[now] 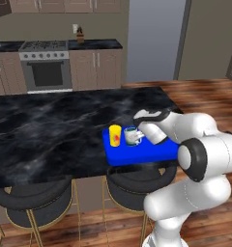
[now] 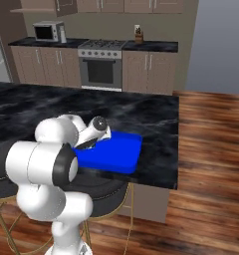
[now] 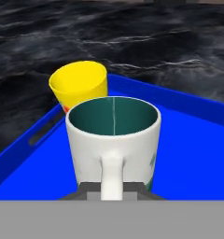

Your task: There is a tray on the dining counter. Grab the cup, mug, and pitcher and place them on the tray. The pitcher may be placed next to the tray if it cannot fit the tray.

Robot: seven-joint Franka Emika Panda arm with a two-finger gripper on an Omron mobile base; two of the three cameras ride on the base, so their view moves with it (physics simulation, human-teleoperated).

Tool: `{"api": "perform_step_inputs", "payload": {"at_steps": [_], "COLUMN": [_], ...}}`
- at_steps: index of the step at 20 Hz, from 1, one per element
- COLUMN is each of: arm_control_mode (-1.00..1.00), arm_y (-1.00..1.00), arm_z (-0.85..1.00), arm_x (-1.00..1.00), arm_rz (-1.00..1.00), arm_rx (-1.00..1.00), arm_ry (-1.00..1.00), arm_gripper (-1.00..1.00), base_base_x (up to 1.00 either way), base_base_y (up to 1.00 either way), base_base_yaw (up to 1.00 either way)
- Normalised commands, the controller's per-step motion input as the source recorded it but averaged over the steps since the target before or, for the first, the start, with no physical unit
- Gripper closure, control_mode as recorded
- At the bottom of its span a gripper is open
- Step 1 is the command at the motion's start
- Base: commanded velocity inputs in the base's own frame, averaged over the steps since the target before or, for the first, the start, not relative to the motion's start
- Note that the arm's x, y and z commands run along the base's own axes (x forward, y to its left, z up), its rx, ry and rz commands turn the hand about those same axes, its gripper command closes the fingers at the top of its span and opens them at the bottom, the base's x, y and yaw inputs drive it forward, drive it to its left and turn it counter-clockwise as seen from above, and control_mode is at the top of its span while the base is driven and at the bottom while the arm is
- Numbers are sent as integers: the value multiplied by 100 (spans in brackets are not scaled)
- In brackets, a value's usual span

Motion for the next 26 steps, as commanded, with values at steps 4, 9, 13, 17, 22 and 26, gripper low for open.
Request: {"api": "perform_step_inputs", "payload": {"at_steps": [4, 9, 13, 17, 22, 26], "arm_control_mode": [-100, -100, -100, -100, -100, -100], "arm_y": [0, 0, 0, 2, 7, 12], "arm_z": [-15, -18, -11, -8, -3, -6], "arm_x": [2, 0, 0, 0, 0, 0], "arm_rz": [2, 1, 0, 0, 0, 0], "arm_rx": [0, 0, 0, 0, 0, 0], "arm_ry": [0, 0, 0, 0, 1, 1], "arm_gripper": [100, 100, 100, 100, 100, 100], "base_base_x": [0, 0, 0, 0, 0, 0], "base_base_y": [0, 0, 0, 0, 0, 0], "base_base_yaw": [0, 0, 0, 0, 0, 0]}}
